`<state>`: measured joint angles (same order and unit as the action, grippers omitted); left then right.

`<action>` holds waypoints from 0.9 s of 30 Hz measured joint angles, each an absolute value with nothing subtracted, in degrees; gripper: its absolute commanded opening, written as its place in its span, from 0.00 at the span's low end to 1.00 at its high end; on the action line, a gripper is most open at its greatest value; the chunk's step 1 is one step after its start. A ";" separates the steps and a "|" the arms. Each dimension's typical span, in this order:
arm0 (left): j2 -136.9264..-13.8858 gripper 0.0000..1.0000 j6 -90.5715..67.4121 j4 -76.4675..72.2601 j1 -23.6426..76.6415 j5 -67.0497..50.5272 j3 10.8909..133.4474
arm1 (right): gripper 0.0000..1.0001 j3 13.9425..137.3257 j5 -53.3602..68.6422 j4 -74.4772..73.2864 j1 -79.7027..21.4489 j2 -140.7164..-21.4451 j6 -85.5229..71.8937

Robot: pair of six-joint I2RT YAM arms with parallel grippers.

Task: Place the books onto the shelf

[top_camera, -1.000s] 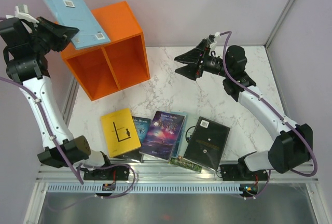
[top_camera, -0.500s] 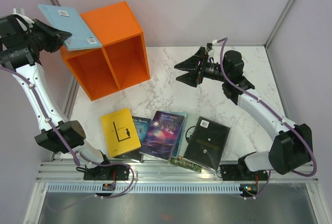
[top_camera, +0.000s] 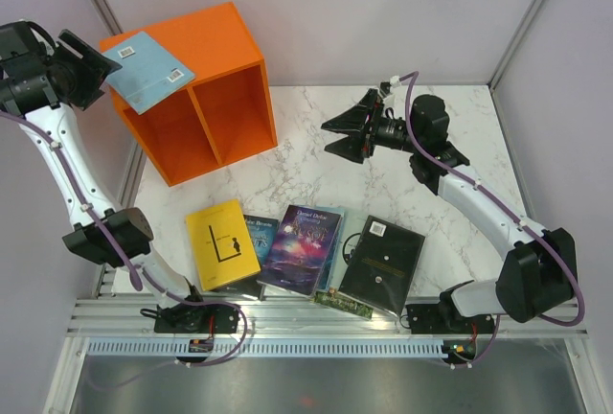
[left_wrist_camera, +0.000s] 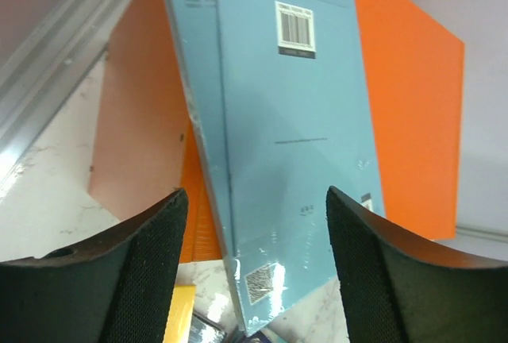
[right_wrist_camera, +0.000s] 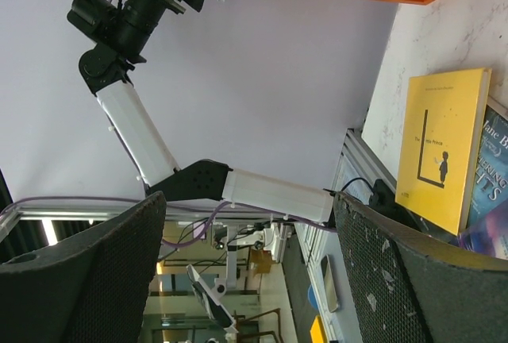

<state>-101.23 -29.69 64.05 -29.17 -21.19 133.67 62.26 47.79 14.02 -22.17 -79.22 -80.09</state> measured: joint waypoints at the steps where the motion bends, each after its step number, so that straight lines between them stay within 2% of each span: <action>1: -101.38 0.79 -29.47 64.66 -29.17 -19.66 134.37 | 0.89 62.26 47.79 14.00 -22.17 -79.22 -80.07; 3: -101.43 0.82 -29.28 65.52 -29.17 -16.84 136.03 | 0.89 62.17 47.79 14.02 -22.20 -79.22 -80.07; 9: -98.45 0.82 -29.02 67.90 -29.28 -8.60 139.06 | 0.89 62.19 47.57 11.66 -22.28 -79.24 -76.75; 14: -90.61 0.82 -29.04 68.53 -26.50 -7.42 135.66 | 0.89 66.00 43.44 -3.75 -22.35 -81.38 -64.45; 23: -75.00 0.79 -29.28 68.62 -4.82 -4.05 118.63 | 0.87 65.21 29.34 -30.35 -24.71 -88.55 -45.39; 27: -68.97 0.78 -30.87 65.43 7.57 -4.91 102.04 | 0.87 61.06 25.87 -34.48 -28.08 -88.58 -43.05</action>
